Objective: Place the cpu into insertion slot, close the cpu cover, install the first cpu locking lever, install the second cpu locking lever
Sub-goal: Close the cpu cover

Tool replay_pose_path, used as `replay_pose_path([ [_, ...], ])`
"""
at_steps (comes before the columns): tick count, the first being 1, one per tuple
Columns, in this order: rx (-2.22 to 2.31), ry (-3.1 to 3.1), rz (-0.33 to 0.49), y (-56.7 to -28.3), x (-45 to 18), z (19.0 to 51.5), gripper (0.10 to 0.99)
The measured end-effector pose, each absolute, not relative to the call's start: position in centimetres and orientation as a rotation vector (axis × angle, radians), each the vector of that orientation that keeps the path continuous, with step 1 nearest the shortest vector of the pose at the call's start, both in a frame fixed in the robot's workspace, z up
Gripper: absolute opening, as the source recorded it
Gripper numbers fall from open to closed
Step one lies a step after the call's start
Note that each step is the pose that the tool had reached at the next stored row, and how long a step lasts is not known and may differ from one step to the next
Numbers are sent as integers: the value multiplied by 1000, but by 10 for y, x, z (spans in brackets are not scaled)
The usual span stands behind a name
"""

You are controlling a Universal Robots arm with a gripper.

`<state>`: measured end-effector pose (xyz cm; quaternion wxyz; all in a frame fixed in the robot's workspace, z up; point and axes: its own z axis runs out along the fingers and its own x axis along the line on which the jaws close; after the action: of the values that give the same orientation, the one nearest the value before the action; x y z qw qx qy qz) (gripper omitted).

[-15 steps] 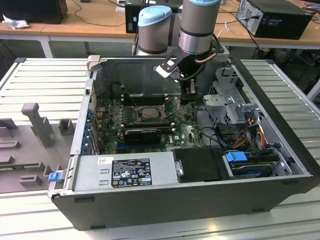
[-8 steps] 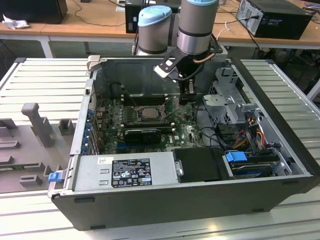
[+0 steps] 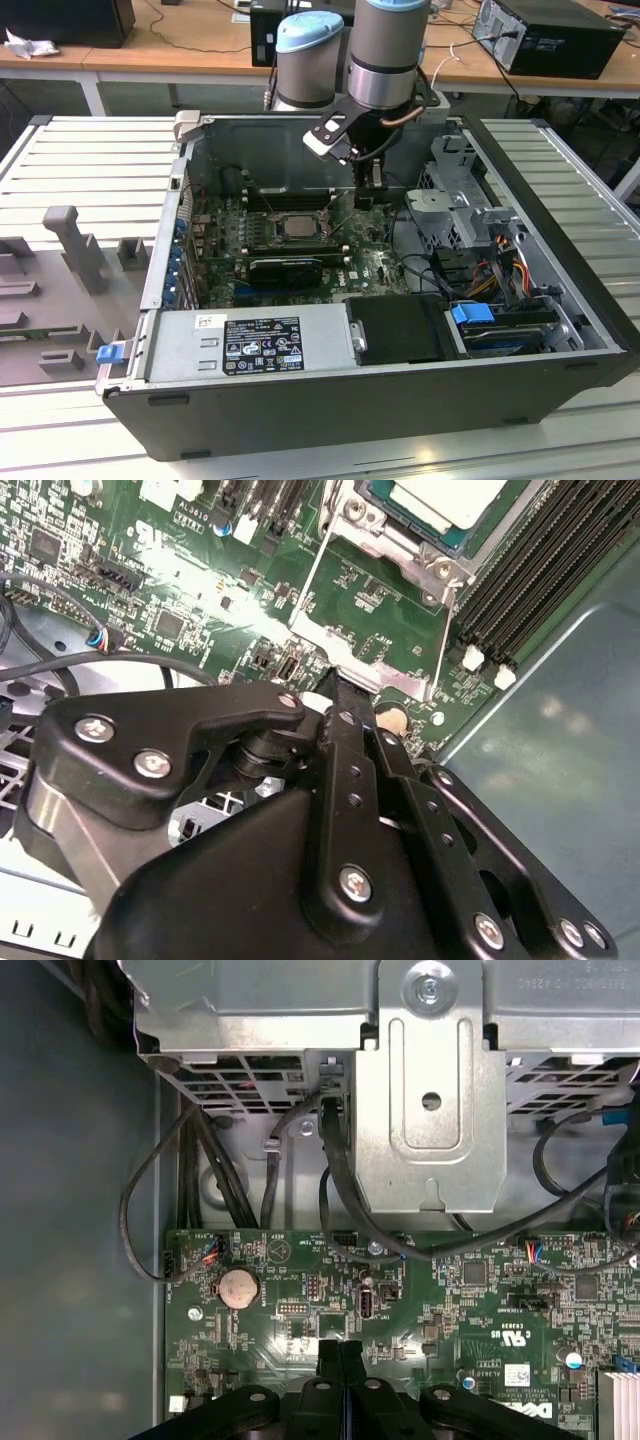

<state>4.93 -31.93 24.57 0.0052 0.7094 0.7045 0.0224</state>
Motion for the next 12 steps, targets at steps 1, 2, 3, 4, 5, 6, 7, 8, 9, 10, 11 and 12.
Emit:
replay_pose_path([
  [1, 2221, 2206, 70, -319, 49, 246, 106],
  [2, 2221, 2206, 70, -319, 49, 246, 106],
  [3, 2221, 2206, 70, -319, 48, 246, 106],
  [4, 2221, 2206, 70, -319, 48, 246, 106],
  [5, 2221, 2206, 70, -319, 47, 246, 106],
  [6, 2221, 2206, 70, -319, 47, 246, 106],
  [7, 2221, 2206, 70, -319, 47, 246, 106],
  [8, 2221, 2206, 70, -319, 46, 246, 106],
  [9, 2221, 2206, 70, -319, 46, 246, 106],
  [10, 2221, 2206, 70, -319, 46, 246, 106],
  [11, 2221, 2206, 70, -319, 46, 246, 106],
  [12, 2221, 2206, 70, -319, 45, 246, 106],
])
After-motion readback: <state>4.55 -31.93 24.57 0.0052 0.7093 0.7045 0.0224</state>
